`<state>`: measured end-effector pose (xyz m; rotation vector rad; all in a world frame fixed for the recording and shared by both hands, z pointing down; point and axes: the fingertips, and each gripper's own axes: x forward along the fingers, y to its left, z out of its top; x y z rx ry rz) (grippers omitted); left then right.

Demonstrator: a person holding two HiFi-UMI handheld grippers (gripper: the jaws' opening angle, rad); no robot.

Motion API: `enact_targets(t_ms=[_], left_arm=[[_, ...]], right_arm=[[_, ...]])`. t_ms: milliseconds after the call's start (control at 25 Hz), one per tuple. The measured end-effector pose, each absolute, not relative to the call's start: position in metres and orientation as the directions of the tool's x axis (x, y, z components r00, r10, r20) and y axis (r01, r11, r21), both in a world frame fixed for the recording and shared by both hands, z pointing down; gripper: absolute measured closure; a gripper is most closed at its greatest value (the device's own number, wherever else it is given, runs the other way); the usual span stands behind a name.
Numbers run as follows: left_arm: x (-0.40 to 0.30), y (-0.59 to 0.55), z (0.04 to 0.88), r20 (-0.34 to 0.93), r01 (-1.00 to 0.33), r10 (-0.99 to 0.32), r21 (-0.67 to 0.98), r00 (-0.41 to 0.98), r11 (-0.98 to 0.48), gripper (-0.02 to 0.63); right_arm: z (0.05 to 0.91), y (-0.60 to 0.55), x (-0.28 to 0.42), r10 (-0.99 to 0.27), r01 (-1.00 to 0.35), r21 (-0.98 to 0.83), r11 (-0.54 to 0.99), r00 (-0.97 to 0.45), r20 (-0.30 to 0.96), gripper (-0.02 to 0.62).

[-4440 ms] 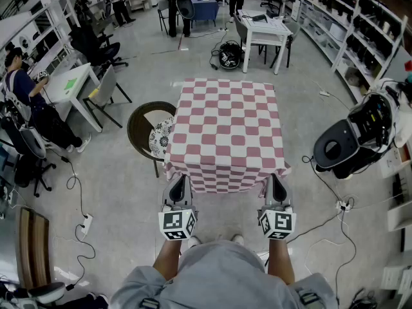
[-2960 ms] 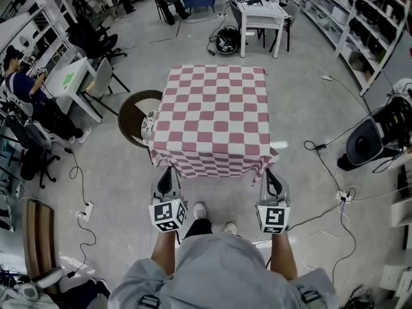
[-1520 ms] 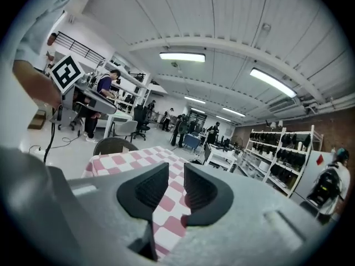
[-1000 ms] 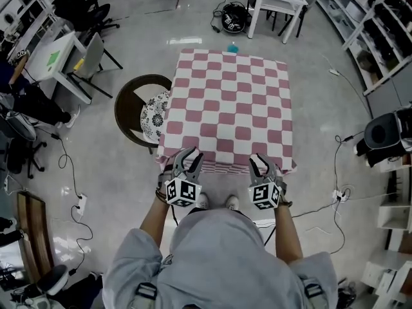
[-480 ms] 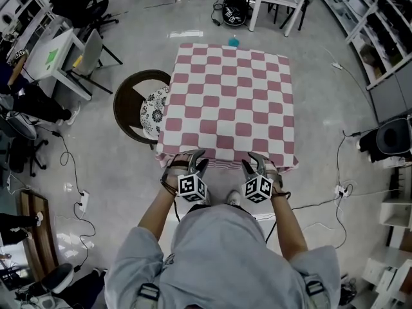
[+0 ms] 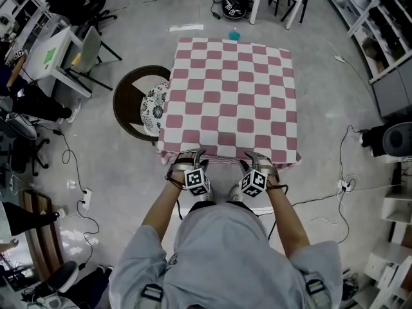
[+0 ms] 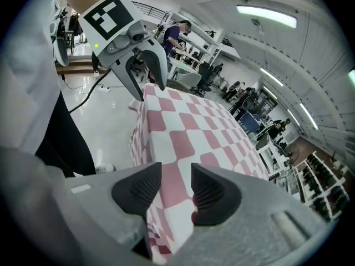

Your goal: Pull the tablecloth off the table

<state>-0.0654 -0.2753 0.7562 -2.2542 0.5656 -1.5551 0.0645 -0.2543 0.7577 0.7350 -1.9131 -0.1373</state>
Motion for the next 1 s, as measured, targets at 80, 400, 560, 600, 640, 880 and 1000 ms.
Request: enact_targets(t_ms=[80, 400, 560, 600, 640, 880, 1000], left_arm=[[-0.067, -0.277, 0.764, 0.809, -0.128, -0.502, -0.487, 0.306, -0.864, 0.400], [-0.069, -0.283, 0.797, 0.833, -0.085, -0.489, -0.485, 0.259, -0.870, 0.400], [-0.066, -0.285, 0.812, 0.844, -0.073, -0.480, -0.477, 0.241, -0.876, 0.400], [-0.066, -0.286, 0.816, 0.847, -0.062, -0.476, -0.476, 0.235, -0.877, 0.400], [-0.066, -0.287, 0.820, 0.850, -0.048, -0.473, -0.476, 0.231, -0.878, 0.400], [-0.060, -0.290, 0.836, 0.868, 0.005, -0.443, -0.456, 0.222, -0.890, 0.400], [-0.061, -0.292, 0.843, 0.876, 0.012, -0.433, -0.446, 0.213, -0.895, 0.400]], right_arm=[[0.765, -0.254, 0.066, -0.540, -0.424, 0.406, 0.809, -0.265, 0.799, 0.445], [0.798, -0.254, 0.078, -0.517, -0.423, 0.405, 0.811, -0.191, 0.834, 0.445], [0.815, -0.251, 0.085, -0.497, -0.413, 0.403, 0.816, -0.147, 0.855, 0.445], [0.819, -0.250, 0.085, -0.488, -0.406, 0.400, 0.822, -0.138, 0.862, 0.445], [0.823, -0.250, 0.086, -0.480, -0.397, 0.398, 0.827, -0.129, 0.868, 0.445], [0.835, -0.252, 0.086, -0.466, -0.350, 0.409, 0.843, -0.093, 0.880, 0.444], [0.842, -0.255, 0.086, -0.456, -0.325, 0.408, 0.853, -0.083, 0.886, 0.445]])
